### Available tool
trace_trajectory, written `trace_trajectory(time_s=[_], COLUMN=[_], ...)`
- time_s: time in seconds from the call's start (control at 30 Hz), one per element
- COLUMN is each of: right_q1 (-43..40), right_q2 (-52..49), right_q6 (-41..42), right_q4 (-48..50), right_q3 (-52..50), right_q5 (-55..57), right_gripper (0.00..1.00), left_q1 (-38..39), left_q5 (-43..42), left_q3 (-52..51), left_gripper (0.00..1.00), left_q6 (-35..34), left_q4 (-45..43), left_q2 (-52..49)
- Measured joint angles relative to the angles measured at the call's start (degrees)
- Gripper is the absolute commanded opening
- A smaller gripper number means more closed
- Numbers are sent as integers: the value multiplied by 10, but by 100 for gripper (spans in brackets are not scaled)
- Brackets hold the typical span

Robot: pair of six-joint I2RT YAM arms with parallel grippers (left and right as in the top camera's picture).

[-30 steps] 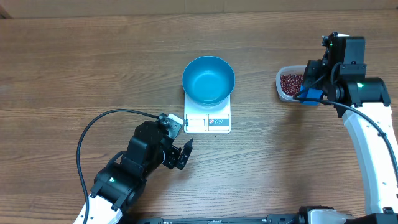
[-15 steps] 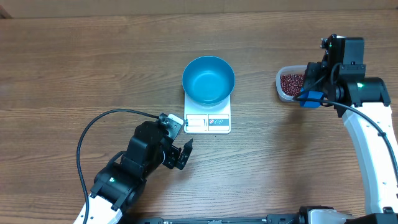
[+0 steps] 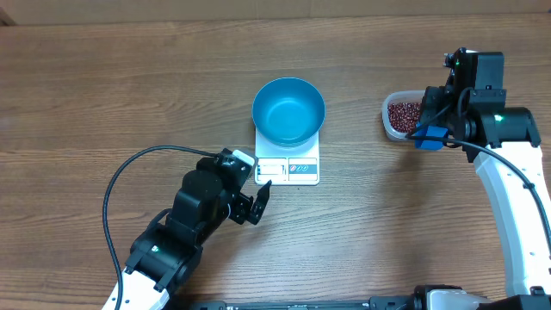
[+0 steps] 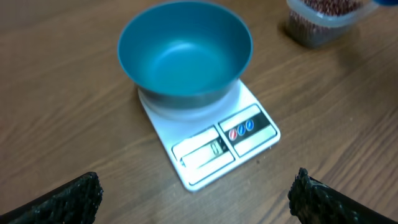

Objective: Scoop item into bowl and weigh 150g on scale

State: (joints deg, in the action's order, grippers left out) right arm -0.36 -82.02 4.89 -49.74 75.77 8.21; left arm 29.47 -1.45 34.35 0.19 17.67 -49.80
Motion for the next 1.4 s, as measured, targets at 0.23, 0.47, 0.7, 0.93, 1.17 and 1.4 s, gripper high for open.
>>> trace_trajectory(time_s=[0.23,0.47,0.7,0.93,1.17,1.4], right_q1=[0,0,0,0,0,0], right_q2=[0,0,0,0,0,0], right_q6=[0,0,0,0,0,0], right_q4=[0,0,0,0,0,-1], right_q3=[0,0,0,0,0,0], right_q5=[1,2,1,2,1,1], right_gripper=[4,4,4,3,4,4], left_q1=[0,0,0,0,0,0], left_q5=[20,39,43,43,43,43], left_q3=[0,0,0,0,0,-1], left_gripper=[100,100,100,100,100,99], left_q6=[0,0,0,0,0,0], left_q4=[-68,-92,-52,-48,-48,-79], left_q2=[0,0,0,0,0,0])
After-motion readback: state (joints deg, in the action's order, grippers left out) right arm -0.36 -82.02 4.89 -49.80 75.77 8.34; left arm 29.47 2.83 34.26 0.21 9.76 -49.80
